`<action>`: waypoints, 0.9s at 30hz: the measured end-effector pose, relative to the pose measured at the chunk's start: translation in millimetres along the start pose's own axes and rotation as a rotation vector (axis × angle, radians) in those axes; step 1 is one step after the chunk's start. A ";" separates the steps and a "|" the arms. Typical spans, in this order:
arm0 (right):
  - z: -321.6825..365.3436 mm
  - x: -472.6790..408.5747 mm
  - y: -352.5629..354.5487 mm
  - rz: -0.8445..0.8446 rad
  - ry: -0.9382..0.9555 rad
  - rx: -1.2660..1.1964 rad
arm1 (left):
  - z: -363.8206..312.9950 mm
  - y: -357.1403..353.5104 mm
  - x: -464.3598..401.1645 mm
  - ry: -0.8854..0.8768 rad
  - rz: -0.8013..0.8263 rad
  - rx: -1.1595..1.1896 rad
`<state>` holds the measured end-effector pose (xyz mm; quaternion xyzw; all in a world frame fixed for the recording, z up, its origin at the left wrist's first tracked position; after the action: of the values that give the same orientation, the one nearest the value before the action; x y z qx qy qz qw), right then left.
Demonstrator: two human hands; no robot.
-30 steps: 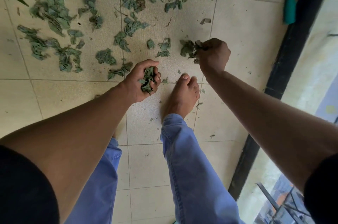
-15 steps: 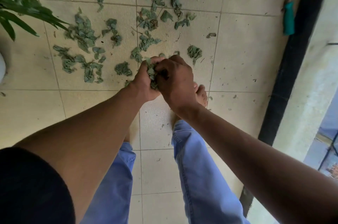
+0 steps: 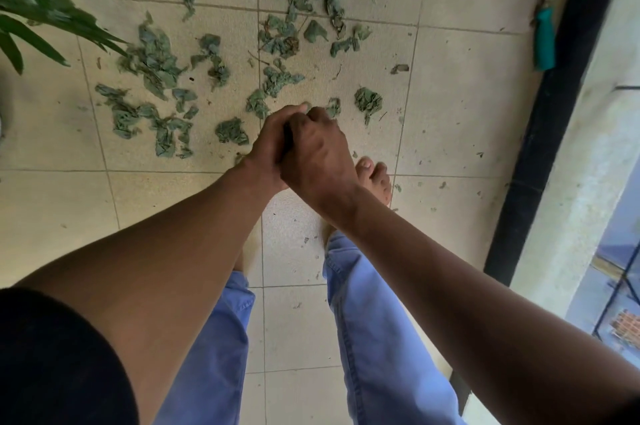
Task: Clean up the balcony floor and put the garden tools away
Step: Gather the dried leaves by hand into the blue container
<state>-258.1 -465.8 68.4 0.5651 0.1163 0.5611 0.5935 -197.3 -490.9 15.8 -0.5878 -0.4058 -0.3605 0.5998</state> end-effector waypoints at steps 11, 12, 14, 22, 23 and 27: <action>-30.7 -11.7 -8.8 -0.068 0.043 -0.007 | 19.3 20.3 -35.9 0.075 -0.076 0.161; -32.9 -11.6 -10.2 -0.046 0.041 -0.052 | 22.0 19.9 -38.4 0.080 -0.062 0.179; -34.5 -8.0 -10.8 -0.011 0.049 -0.158 | 24.3 18.1 -42.2 0.064 -0.010 0.204; -103.1 -31.4 -2.9 -0.165 -0.300 -0.496 | 23.5 18.0 -51.1 0.111 -0.130 0.353; -119.7 -39.0 -4.0 -0.175 -0.307 -0.381 | 23.0 19.2 -52.6 0.110 -0.135 0.343; -179.2 -75.4 -11.1 -0.077 -0.296 0.015 | 22.6 20.9 -56.5 0.120 -0.138 0.285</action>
<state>-416.4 -426.2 -37.8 0.6412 0.0536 0.4477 0.6209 -203.0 -469.8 -44.8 -0.4451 -0.4557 -0.3741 0.6740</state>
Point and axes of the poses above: each hand's wrist, its own x-axis away from the middle knuckle, its own y-axis out of the back of the hand, z = x × y, the point moved 3 cm from there along -x, towards the middle knuckle, and after that the axes turned 6 degrees about x, right-handed, at the moved point
